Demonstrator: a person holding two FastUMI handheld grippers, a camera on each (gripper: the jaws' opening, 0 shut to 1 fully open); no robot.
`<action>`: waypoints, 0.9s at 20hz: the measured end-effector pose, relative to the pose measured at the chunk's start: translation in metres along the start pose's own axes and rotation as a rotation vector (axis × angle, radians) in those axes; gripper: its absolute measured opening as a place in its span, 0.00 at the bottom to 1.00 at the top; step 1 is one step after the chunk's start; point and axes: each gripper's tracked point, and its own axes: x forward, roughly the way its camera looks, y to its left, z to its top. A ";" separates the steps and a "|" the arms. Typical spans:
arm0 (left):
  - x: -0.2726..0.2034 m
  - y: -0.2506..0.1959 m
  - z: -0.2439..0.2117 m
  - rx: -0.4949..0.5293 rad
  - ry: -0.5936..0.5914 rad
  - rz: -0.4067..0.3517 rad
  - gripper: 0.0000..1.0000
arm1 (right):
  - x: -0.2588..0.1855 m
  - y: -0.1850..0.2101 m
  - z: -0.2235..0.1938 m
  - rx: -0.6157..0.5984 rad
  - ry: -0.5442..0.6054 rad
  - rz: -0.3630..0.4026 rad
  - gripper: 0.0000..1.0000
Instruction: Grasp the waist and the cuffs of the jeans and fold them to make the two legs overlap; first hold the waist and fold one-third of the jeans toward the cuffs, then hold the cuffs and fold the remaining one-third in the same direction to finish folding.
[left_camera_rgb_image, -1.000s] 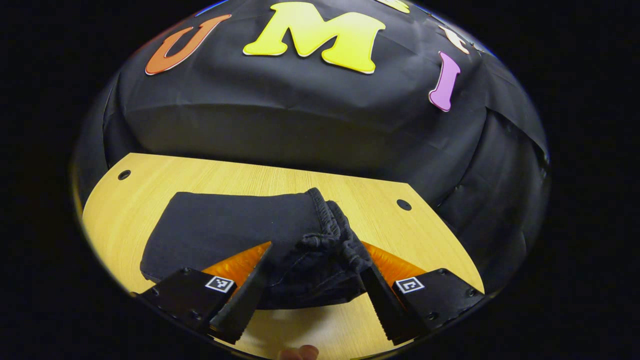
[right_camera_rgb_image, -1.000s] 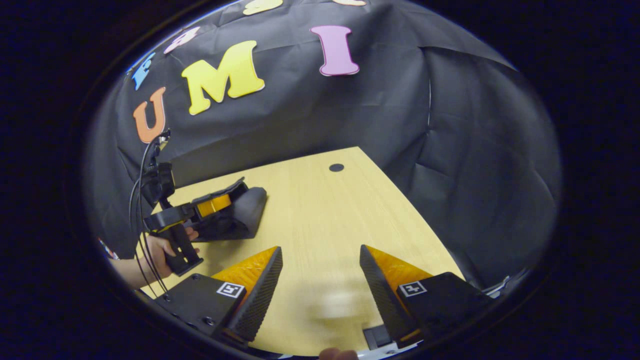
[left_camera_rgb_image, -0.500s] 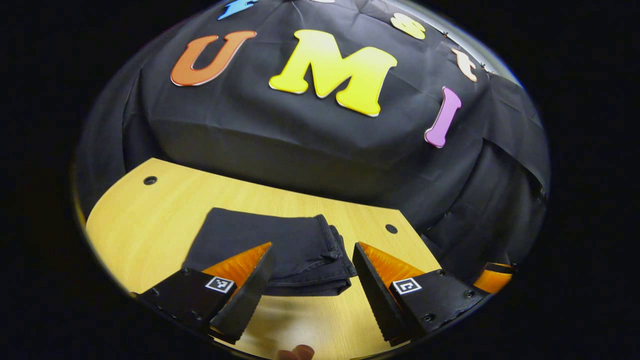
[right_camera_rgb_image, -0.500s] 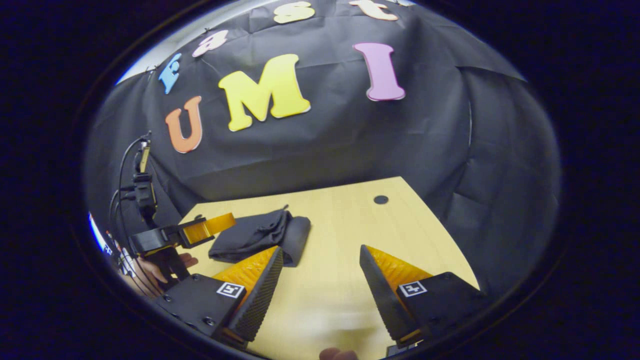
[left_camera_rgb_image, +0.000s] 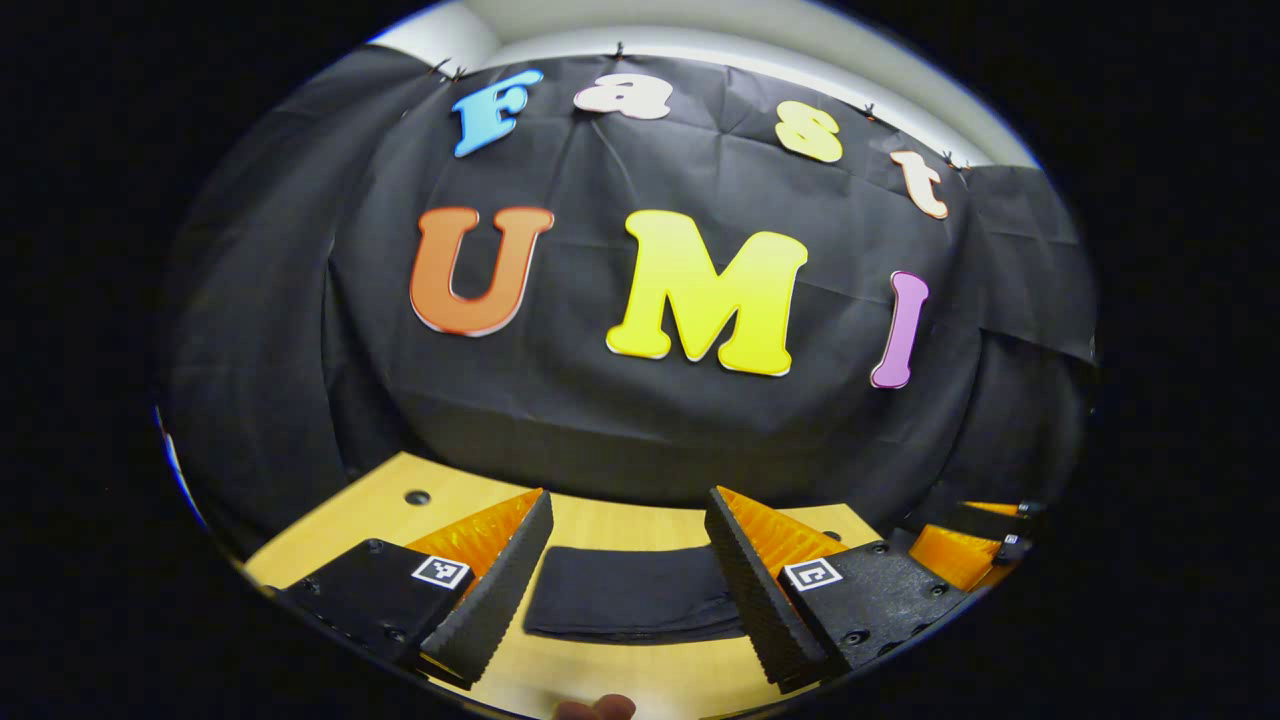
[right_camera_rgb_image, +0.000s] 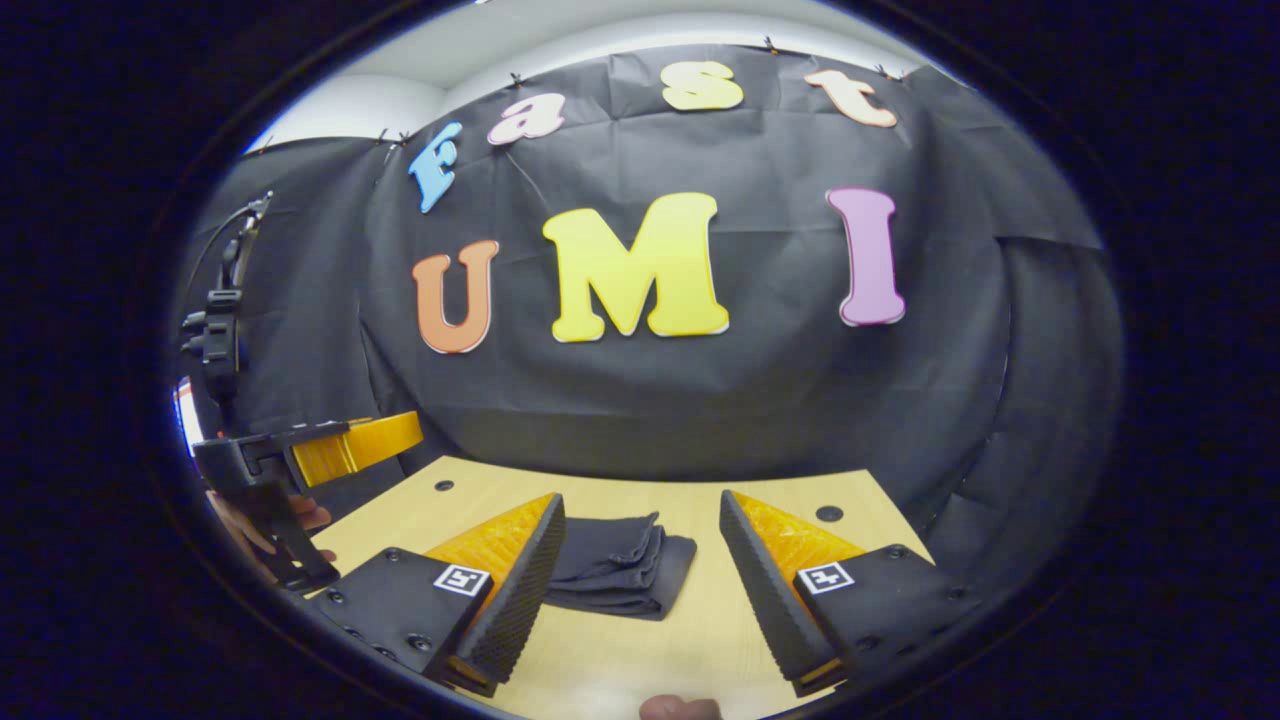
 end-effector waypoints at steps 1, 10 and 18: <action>-0.006 0.001 0.007 0.024 -0.017 0.002 0.98 | -0.002 0.008 -0.001 0.002 -0.006 -0.011 0.98; -0.076 -0.010 -0.019 0.086 -0.019 -0.078 0.98 | -0.049 0.048 -0.015 -0.040 -0.039 -0.120 0.94; -0.098 0.002 -0.035 0.049 0.005 -0.092 0.98 | -0.077 0.065 -0.025 -0.082 -0.046 -0.143 0.96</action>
